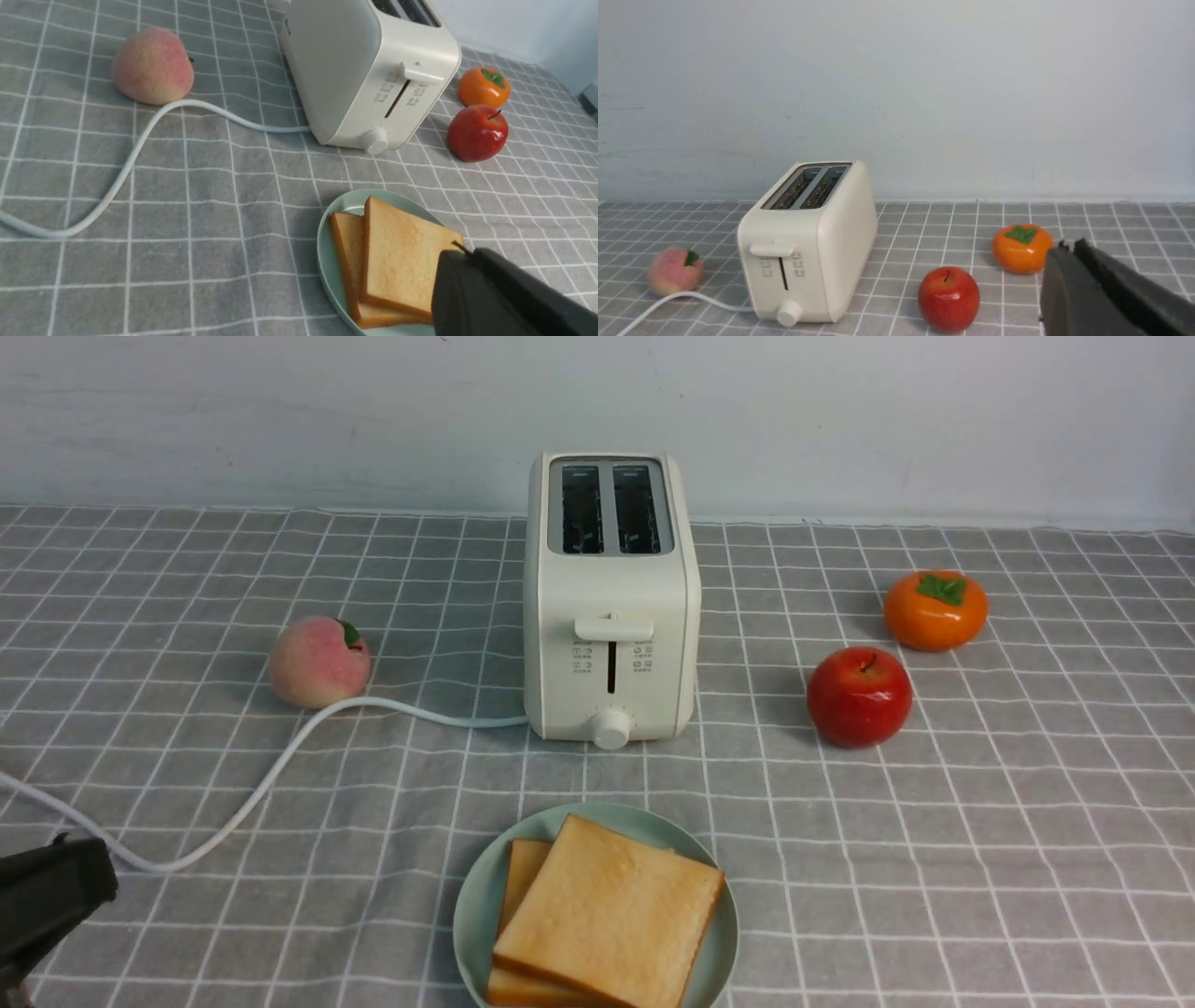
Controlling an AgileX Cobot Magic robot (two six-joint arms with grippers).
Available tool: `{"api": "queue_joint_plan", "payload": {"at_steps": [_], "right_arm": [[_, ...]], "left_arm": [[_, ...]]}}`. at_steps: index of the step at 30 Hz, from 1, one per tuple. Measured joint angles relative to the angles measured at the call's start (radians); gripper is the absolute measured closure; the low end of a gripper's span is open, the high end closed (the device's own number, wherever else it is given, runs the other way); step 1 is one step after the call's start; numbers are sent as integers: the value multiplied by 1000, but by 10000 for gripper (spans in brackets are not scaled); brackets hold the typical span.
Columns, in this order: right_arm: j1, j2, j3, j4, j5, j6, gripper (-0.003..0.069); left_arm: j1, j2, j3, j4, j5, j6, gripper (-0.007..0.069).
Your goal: Take toasted bread from bread machine on grey coffee table place on plate.
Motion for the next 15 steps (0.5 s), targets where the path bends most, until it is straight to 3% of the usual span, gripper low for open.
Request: {"api": "queue_joint_plan", "payload": {"at_steps": [6,15], "right_arm": [[0,-174,132,-92,-176,63,656],[0,-186,151,-99,-130,95,647]], "left_arm": [[0,0,1,2,-65,0,638],[0,0,3,0,-79,0,637]]}}
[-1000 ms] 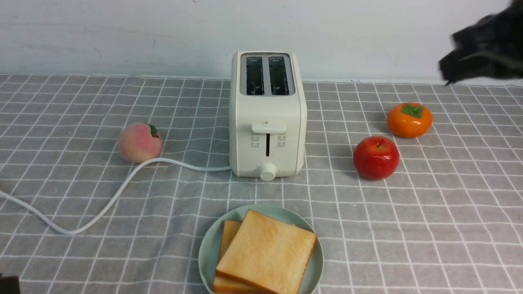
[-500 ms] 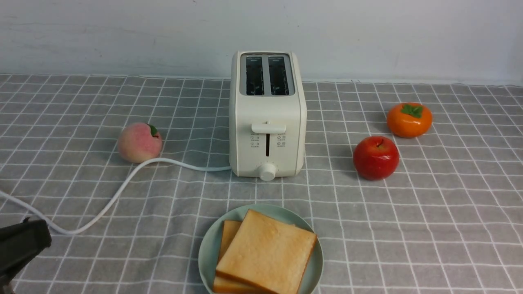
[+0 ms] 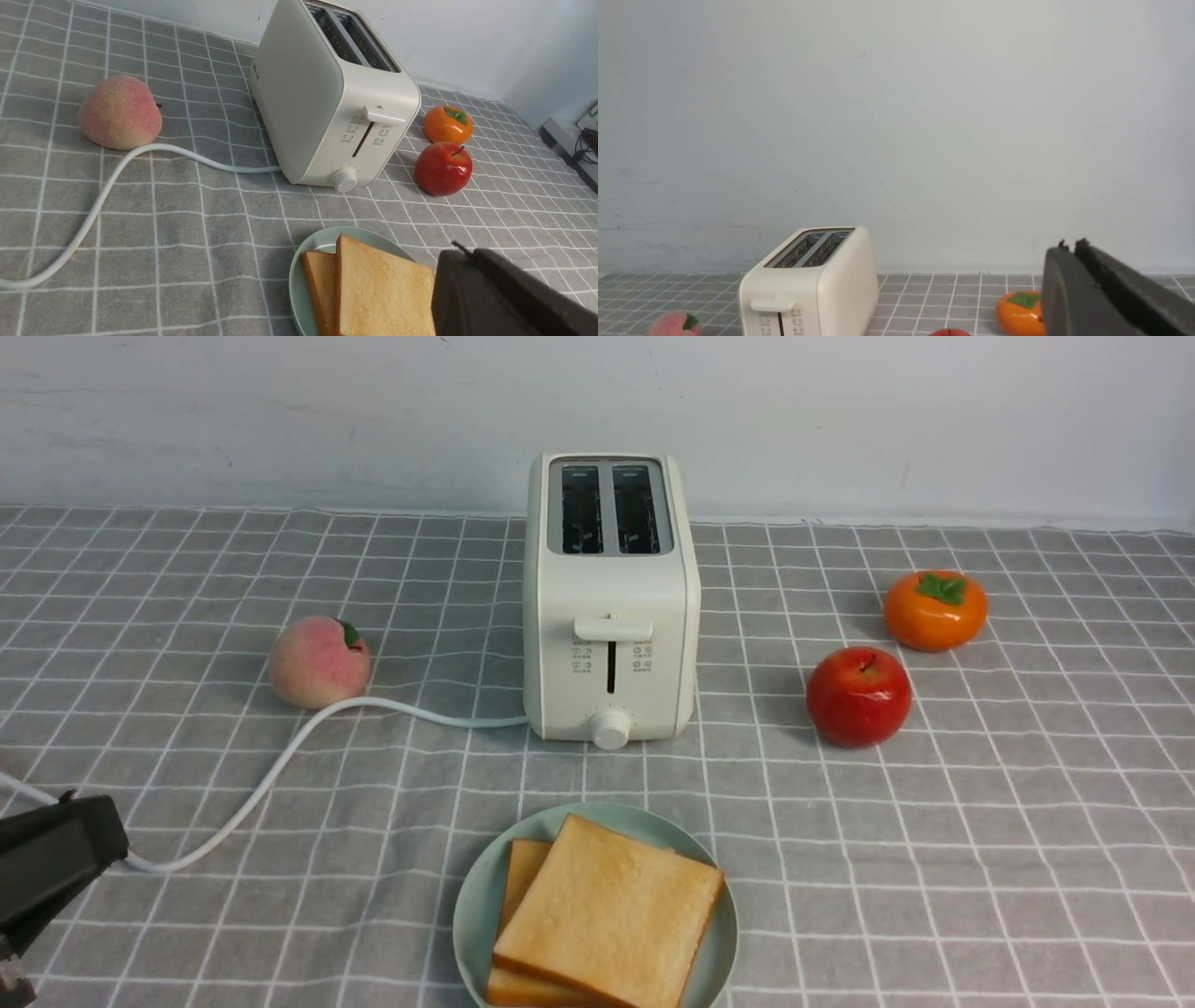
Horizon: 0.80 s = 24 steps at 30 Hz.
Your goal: Take toasted bread from bread machine on grey coffee table place on plate.
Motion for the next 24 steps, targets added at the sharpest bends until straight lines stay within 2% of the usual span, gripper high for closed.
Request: {"api": "queue_joint_plan", "payload": {"at_steps": [14,19,24], "right_arm": [[0,0,0,0,12,0,631],[0,0,0,0,12,1,627],[0,0,0,0,15,1,620]], "left_arm": [[0,0,3,1,-3,0,629],[0,-4,36,56,-11,1,625],[90,-108,179,63,-91,15,622]]}}
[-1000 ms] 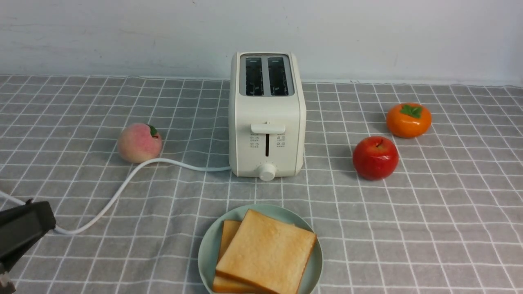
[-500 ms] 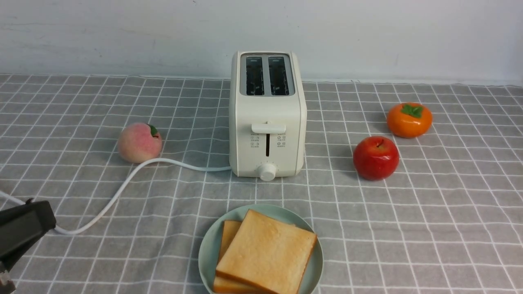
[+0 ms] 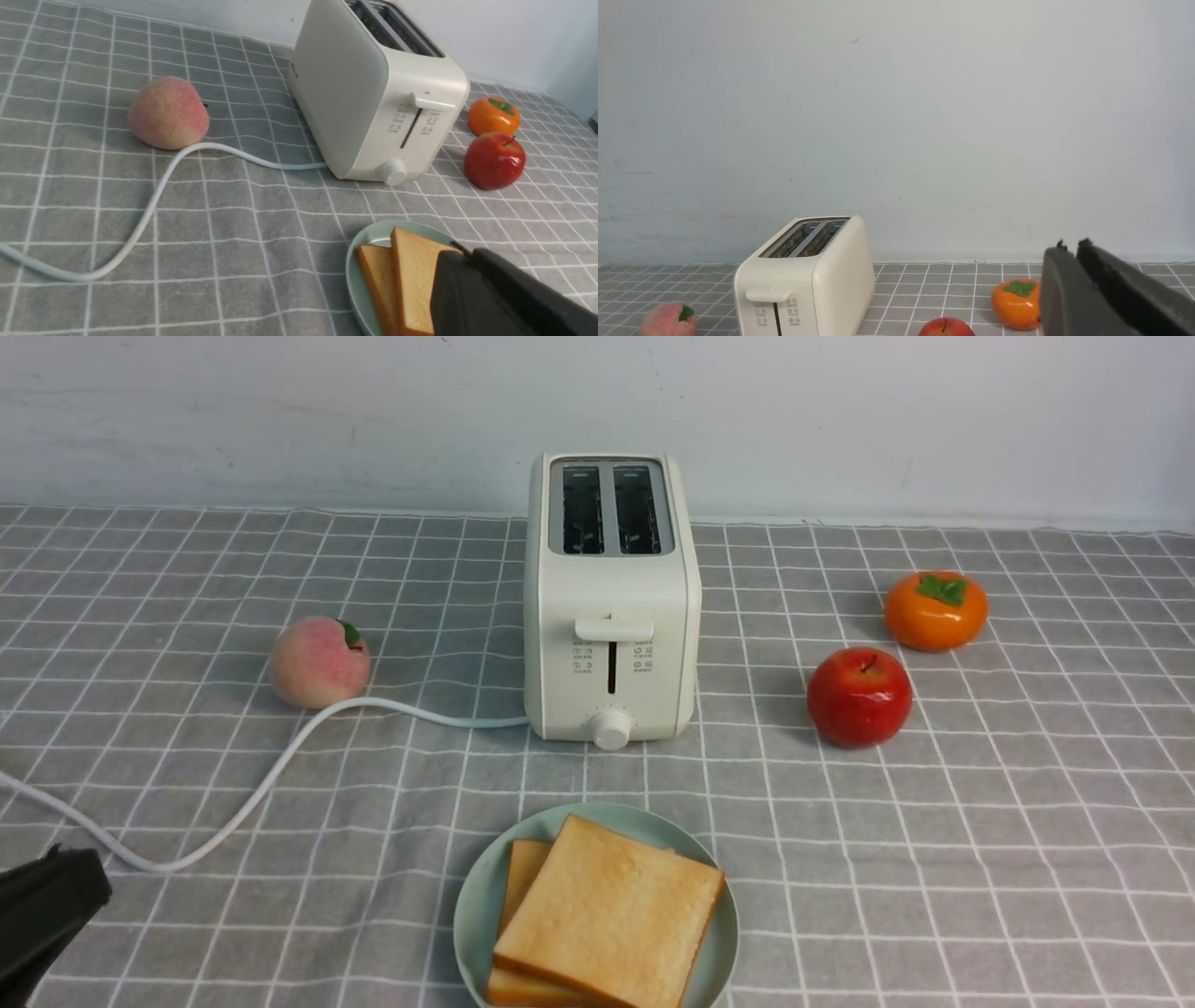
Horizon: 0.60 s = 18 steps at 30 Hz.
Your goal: Take toasted bread from bread machine on grey coffee table place on plate.
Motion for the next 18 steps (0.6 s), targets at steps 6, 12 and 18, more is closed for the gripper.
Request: {"api": "queue_joint_plan", "payload": {"at_steps": [6,12,18], "right_arm": [[0,0,0,0,0,0,615],[0,0,1,0,0,0,605],[0,0,1,0,0,0,603]], "left_arm": [[212,-240,227,-176,-39,178,617],[321,-310,359,-277,4,407,614],[322,-310,364,-280,44,452,610]]}}
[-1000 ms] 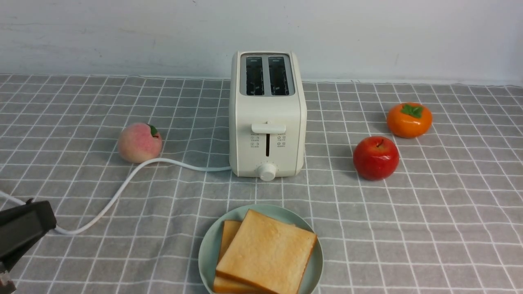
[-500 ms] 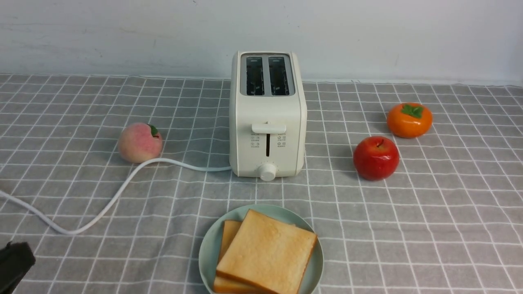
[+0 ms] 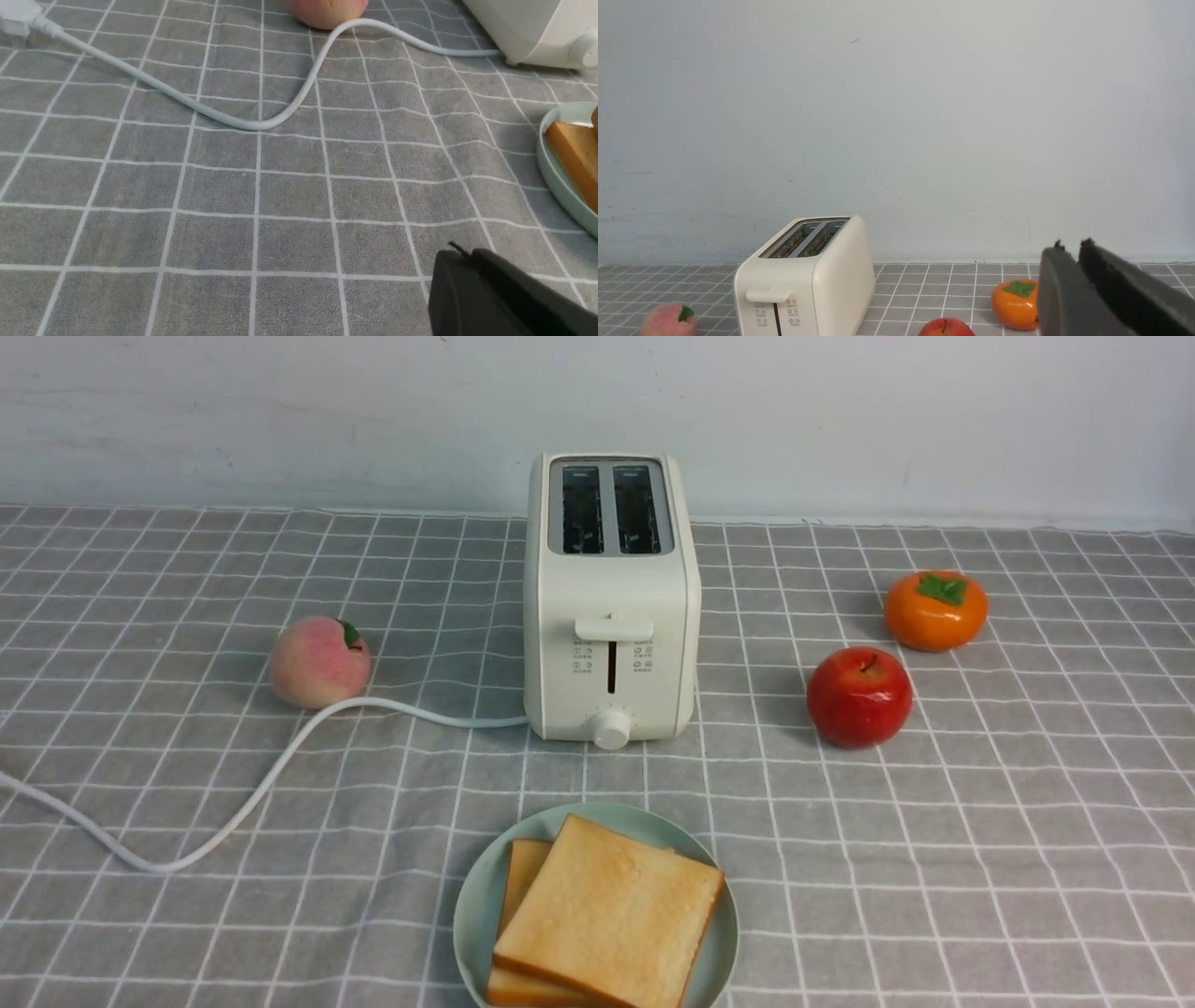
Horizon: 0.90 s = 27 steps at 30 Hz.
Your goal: Take toasted bread from bread machine on grey coffee table place on plate.
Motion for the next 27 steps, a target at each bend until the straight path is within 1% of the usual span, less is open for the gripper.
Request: {"api": "queue_joint_plan", "payload": {"at_steps": [27], "right_arm": [[0,0,0,0,0,2,564]], "left_arm": [[0,0,0,-3,0,2,607]]}}
